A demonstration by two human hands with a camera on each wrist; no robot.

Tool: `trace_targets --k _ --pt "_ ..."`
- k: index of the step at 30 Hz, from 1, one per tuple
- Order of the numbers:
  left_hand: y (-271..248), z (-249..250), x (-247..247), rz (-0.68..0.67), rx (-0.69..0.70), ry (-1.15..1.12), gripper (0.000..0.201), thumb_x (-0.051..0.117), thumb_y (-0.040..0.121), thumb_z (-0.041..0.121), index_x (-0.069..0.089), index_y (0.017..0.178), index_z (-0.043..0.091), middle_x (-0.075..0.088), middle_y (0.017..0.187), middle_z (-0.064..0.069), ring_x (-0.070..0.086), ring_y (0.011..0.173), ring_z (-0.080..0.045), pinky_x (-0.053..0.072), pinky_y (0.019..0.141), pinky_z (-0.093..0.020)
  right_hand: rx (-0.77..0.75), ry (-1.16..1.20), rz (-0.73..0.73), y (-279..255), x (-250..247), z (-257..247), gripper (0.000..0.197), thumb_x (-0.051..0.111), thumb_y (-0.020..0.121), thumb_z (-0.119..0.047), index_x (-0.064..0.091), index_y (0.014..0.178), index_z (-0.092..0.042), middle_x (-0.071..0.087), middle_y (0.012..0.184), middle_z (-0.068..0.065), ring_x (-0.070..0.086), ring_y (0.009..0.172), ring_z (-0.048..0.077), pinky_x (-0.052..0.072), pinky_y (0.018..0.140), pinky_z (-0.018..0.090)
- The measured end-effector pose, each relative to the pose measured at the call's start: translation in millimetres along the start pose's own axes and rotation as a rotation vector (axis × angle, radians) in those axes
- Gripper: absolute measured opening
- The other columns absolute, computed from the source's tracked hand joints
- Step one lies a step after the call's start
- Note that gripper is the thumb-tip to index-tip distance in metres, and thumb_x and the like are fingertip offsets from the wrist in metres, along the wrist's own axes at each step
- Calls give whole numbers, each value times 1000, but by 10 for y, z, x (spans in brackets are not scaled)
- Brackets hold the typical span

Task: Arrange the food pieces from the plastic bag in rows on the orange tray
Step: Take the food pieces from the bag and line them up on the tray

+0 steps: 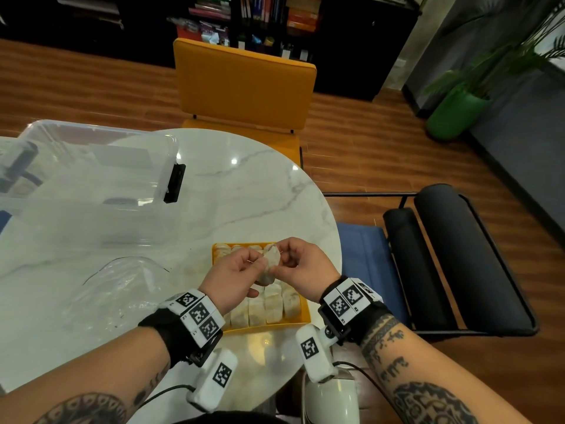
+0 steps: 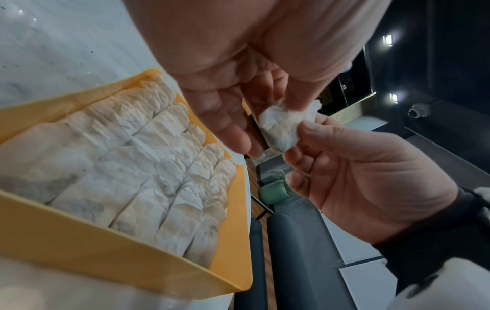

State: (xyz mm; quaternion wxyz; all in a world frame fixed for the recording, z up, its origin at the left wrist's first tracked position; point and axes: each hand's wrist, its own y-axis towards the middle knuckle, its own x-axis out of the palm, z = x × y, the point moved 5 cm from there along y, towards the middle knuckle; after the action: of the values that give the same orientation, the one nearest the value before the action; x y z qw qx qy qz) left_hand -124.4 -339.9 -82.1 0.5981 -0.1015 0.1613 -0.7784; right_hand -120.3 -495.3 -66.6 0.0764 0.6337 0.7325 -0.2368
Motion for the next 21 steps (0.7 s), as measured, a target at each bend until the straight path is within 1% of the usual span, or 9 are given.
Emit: trace_targets --k 2,4,7,10,12,14,17,19,21 --pt "-3 -5 14 7 3 12 12 58 97 21 63 88 16 74 81 -4 73 80 -18 60 73 -40 2 5 -21 4 0 18 30 76 79 -10 64 107 -12 67 84 14 59 71 15 55 78 39" --pt "-4 -3 27 13 20 44 10 58 97 20 64 90 17 75 79 0 72 76 -13 59 73 -38 -8 30 -16 2 -19 9 24 76 82 -19 66 103 -15 68 83 10 61 72 21 54 76 34" --pt "6 8 34 16 54 99 5 60 97 23 63 93 20 76 80 4 71 76 -9 58 72 -36 -30 15 49 20 -80 6 9 75 85 -26 67 86 -22 70 77 5 63 70 19 55 75 37" --pt "-2 20 72 -46 60 99 10 67 92 22 62 101 22 76 83 1 69 75 -10 56 71 -33 1 11 82 53 -98 37 28 74 81 -41 65 79 -14 68 73 15 62 66 21 56 71 45" --pt "4 12 91 -57 64 125 17 71 89 18 63 104 20 76 80 0 68 72 -8 56 70 -31 33 11 63 62 -80 69 45 75 74 -51 63 80 -7 64 65 11 60 63 19 54 64 43" --pt "24 -3 81 -23 64 159 9 68 91 21 65 99 16 75 76 -1 68 69 -6 57 71 -33 49 -1 24 55 -77 83 35 80 78 -40 62 77 -10 64 60 -2 61 58 12 51 58 34" --pt "52 -64 72 -14 50 154 9 60 96 21 65 91 17 75 77 -3 70 69 -9 58 74 -39 57 6 -48 40 -93 100 22 82 80 -27 64 78 -15 65 60 -7 62 57 6 49 60 22" --pt "60 -100 77 -21 46 149 13 58 97 21 66 87 19 74 79 -3 71 73 -16 58 75 -42 42 -22 -80 38 -107 112 20 81 81 -29 65 81 -18 64 62 -8 60 58 4 50 61 22" --pt "68 -134 77 -20 51 171 11 61 95 23 66 86 20 74 82 -4 72 79 -24 59 75 -44 5 -116 -85 40 -119 119 17 79 83 -34 63 78 -27 57 60 -13 52 55 -1 46 60 20"
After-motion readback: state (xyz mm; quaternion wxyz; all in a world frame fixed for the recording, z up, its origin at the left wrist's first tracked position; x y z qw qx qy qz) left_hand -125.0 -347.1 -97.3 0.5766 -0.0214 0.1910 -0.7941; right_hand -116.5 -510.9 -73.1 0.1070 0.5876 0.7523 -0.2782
